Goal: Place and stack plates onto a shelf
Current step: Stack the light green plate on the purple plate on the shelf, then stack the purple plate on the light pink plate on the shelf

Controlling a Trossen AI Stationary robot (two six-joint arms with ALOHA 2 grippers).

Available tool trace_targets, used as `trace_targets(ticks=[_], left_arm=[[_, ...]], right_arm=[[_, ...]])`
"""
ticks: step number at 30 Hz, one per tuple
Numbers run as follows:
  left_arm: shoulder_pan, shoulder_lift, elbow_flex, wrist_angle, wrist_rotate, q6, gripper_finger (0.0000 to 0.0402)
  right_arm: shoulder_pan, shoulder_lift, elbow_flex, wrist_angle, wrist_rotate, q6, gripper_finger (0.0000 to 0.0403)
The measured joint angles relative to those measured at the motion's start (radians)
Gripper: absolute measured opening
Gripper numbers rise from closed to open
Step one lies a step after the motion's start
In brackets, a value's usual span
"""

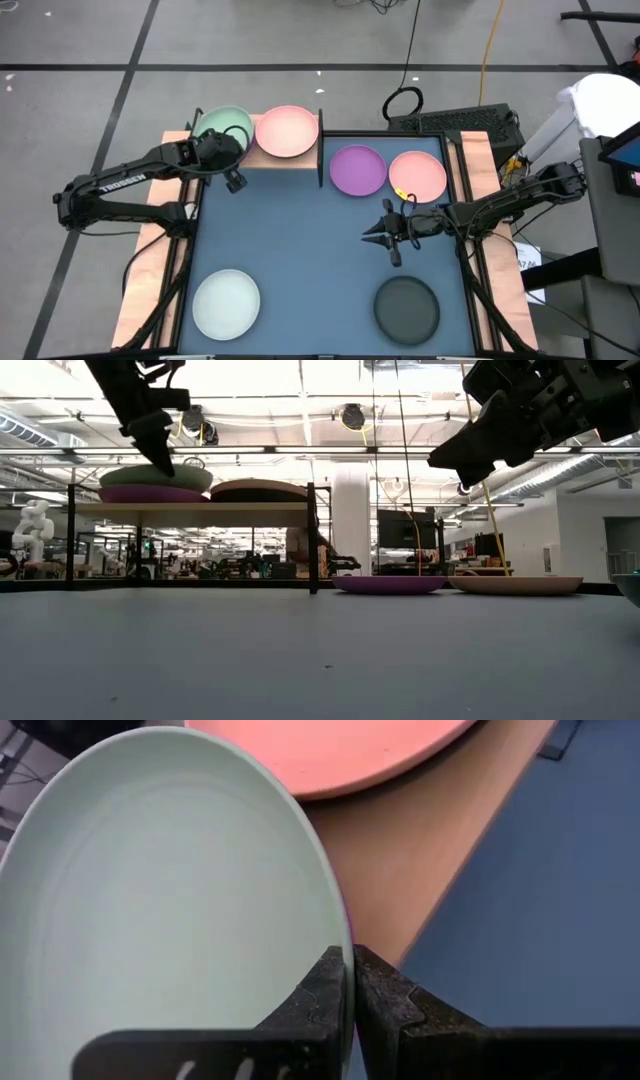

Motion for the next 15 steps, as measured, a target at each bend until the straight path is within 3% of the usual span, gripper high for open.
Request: trace_targets(ticks=[10, 15], left_arm=[[0.000, 0.000, 0.000, 0.003, 0.006, -0.009, 0.0102], [0.000, 0.000, 0.000, 0.014, 0.006, -0.026, 0.0119]], right_arm=[[0.000, 0.000, 0.000, 0.000, 0.000, 0.002, 0.0057], [0.000, 0.000, 0.000, 0.000, 0.000, 0.002, 0.0057]])
